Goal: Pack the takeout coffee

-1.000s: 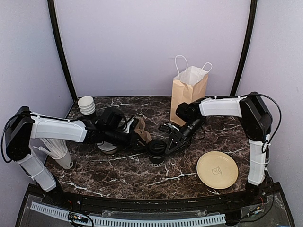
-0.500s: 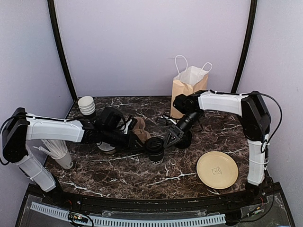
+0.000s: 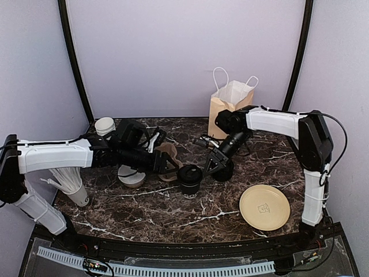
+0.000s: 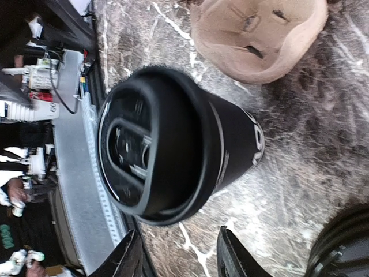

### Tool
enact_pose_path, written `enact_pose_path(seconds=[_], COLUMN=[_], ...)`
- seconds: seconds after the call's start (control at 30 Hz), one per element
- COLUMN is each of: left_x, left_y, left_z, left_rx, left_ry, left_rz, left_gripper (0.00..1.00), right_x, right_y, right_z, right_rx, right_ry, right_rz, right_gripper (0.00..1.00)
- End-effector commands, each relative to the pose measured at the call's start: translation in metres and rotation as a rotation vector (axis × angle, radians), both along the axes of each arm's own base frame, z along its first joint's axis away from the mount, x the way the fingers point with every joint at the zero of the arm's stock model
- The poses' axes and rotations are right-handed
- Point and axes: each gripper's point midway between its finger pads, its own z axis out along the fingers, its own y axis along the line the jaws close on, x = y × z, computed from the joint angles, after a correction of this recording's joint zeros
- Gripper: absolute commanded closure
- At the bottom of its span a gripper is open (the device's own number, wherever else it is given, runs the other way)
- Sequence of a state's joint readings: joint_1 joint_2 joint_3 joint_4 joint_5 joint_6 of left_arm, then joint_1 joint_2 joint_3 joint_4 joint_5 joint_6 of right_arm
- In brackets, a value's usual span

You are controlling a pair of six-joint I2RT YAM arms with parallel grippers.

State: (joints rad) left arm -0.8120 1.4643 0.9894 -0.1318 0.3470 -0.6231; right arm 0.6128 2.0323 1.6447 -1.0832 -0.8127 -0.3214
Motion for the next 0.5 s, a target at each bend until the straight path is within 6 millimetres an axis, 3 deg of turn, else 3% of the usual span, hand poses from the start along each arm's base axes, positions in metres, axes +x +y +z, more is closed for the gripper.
enact_pose_path(seconds=[0.0,0.13,0.23,0.33,0.37,0.4,0.47], left_x=[0.014,0.049,0.075,0.103,0.108,0.118,0.132], left_y=[0.007,0.027,0.042,0.057,0.061,0.067,0.076], left_z=[0.032,0.064,0.103,0.145,0.146,0.161,0.164], left_rx=[0.098,0.271,0.351,0.382,0.404,0.385,0.401], left_ry=[-0.209,-0.468,-0.694,-0.923,-0.967,-1.020,-1.042], left_rz=[-0.058,-0.012,0.057,0.195,0.211,0.278,0.325], left_gripper=[0.35,0.17,0.02,0.01,0.01,0.01,0.01], right_x=[0.019,0.034,0.040,0.043,0.042,0.039,0.032], right_y=[-0.005,-0.004,0.000,0.008,0.012,0.017,0.025], right_z=[0.042,0.069,0.084,0.094,0.097,0.100,0.101], right_rx=[0.016,0.029,0.043,0.068,0.077,0.088,0.109], right_ry=[-0.218,-0.429,-0.621,-0.777,-0.811,-0.832,-0.848], right_rz=[0.017,0.057,0.107,0.145,0.164,0.184,0.235], right_gripper=[0.54,0.46,0.25,0.16,0.16,0.16,0.16])
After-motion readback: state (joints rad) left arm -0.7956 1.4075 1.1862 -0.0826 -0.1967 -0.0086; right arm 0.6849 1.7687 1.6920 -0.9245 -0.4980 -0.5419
